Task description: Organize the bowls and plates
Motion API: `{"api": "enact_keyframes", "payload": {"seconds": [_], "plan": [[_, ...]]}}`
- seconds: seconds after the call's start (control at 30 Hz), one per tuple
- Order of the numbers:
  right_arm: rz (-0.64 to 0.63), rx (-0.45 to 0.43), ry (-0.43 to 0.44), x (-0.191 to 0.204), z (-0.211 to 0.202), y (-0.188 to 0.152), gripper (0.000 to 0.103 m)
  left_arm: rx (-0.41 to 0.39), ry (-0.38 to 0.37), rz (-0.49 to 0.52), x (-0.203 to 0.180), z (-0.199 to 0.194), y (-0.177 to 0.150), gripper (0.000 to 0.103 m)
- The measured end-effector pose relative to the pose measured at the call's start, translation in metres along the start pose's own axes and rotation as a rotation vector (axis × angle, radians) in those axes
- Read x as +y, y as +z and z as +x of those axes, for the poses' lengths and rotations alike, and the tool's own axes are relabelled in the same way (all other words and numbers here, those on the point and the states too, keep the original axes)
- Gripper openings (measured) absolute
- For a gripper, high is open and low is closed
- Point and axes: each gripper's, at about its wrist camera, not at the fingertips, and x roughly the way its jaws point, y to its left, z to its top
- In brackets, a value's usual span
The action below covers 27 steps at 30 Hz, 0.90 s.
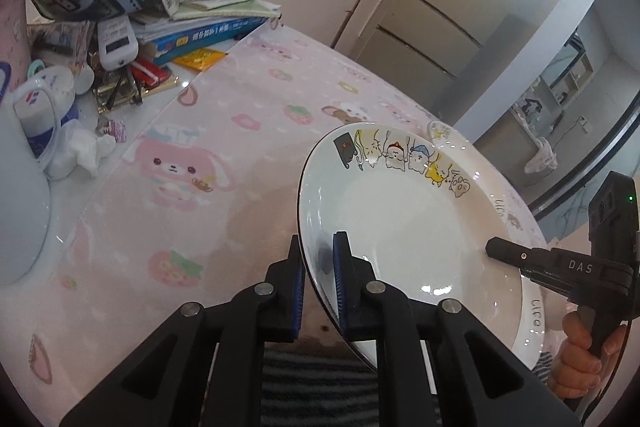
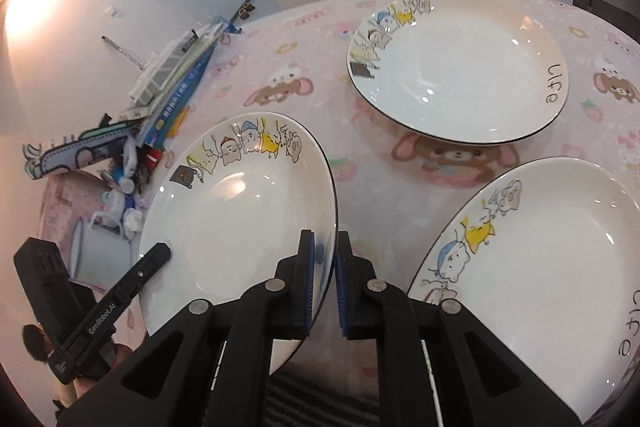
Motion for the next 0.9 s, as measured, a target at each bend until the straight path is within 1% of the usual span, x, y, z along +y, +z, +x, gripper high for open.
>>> {"api": "enact_keyframes", "payload": {"seconds": [0.13, 0.2, 0.37, 0.53, 0.67, 0.77, 0.8, 0.9], "plan": [[0.004, -0.061, 0.029, -0.001, -0.036, -0.005, 0.010, 0.004, -0.046, 0.016, -0.019, -0.013, 0.004, 0.013], [0.003, -0.097, 0.029, -0.003, -0.054, -0.008, 0.011, -0.017, -0.057, 0.044, -0.033, -0.023, 0.004, 0.014], [0.002, -0.192, 0.031, -0.011, -0.104, -0.018, 0.011, -0.085, -0.067, 0.134, -0.084, -0.055, 0.004, 0.014], [0.009, -0.309, 0.005, -0.027, -0.154, -0.031, 0.011, -0.102, -0.108, 0.231, -0.139, -0.072, -0.001, 0.016], [0.033, -0.374, -0.015, -0.051, -0.180, -0.044, 0.011, -0.090, -0.135, 0.289, -0.175, -0.070, -0.014, 0.016], [0.063, -0.383, -0.035, -0.072, -0.187, -0.052, 0.011, -0.066, -0.143, 0.328, -0.194, -0.060, -0.024, 0.016], [0.076, -0.382, -0.037, -0.079, -0.187, -0.054, 0.014, -0.052, -0.146, 0.343, -0.201, -0.055, -0.029, 0.016], [0.106, -0.368, -0.061, -0.101, -0.184, -0.063, 0.014, -0.012, -0.139, 0.378, -0.212, -0.036, -0.042, 0.017]]}}
